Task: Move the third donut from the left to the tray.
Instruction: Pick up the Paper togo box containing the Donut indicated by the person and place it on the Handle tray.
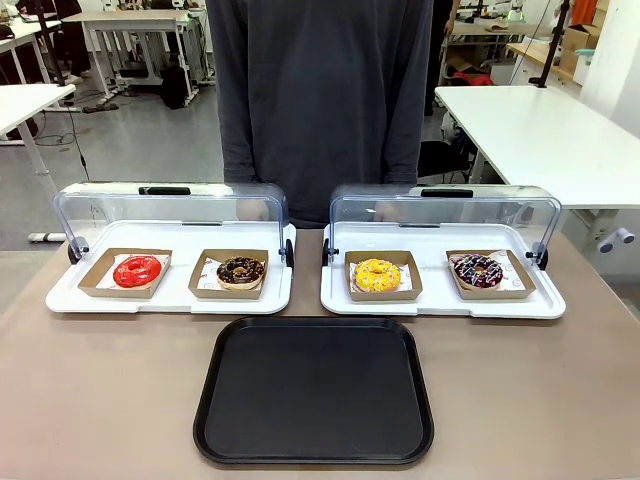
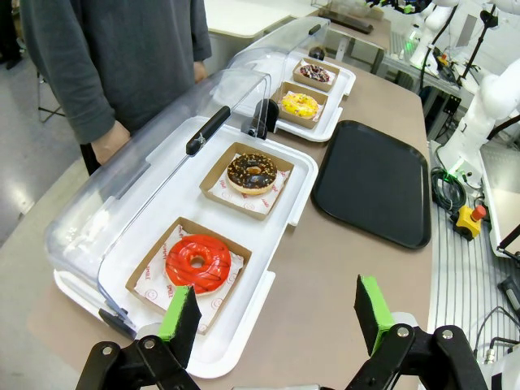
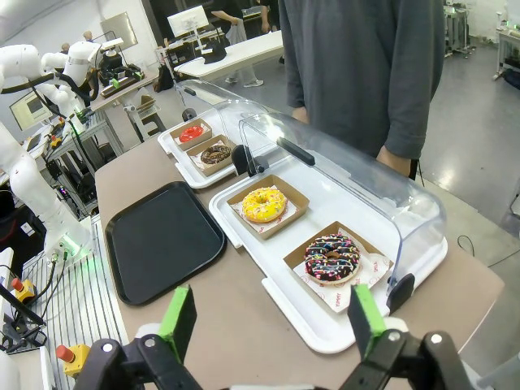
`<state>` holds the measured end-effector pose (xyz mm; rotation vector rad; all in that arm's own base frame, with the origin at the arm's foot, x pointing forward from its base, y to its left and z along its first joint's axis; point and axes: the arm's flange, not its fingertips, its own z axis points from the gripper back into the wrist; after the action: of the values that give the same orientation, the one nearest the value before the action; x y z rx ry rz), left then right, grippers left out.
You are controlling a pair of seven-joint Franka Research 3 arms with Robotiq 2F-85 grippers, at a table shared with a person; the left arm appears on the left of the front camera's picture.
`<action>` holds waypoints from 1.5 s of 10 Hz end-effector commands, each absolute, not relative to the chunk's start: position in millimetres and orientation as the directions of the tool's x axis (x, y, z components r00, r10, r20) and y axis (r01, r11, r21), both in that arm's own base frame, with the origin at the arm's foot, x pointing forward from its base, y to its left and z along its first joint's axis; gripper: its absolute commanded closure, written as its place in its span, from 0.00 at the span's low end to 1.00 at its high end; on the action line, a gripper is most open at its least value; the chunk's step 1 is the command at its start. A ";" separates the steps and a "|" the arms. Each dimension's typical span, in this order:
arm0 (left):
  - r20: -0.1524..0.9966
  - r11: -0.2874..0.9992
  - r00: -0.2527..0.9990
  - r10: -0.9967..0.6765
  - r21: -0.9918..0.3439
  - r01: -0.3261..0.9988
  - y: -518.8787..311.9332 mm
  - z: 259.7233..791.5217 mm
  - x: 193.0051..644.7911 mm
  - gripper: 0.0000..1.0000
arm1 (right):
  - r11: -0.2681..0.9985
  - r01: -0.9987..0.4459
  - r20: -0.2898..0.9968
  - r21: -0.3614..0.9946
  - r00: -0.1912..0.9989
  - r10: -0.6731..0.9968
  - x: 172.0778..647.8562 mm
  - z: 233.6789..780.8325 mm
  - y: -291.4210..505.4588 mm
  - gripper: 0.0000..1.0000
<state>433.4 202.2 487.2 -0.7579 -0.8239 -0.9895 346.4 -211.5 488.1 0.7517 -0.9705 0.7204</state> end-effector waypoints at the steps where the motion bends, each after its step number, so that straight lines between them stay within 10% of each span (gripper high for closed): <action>1: 0.857 0.356 0.319 -0.404 -0.174 0.918 201.9 487.6 432.7 0.00 | 0.539 -0.815 0.915 0.213 0.359 0.181 348.7 489.8 -211.6 0.00; 15: 0.857 0.356 0.319 -0.404 -0.174 0.918 201.9 487.6 432.7 0.00 | 0.539 -0.815 0.915 0.213 0.359 0.181 348.7 489.8 -211.6 0.00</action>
<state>433.4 202.2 487.2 -0.7579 -0.8239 -0.9895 346.4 -211.5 488.1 0.7517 -0.9705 0.7204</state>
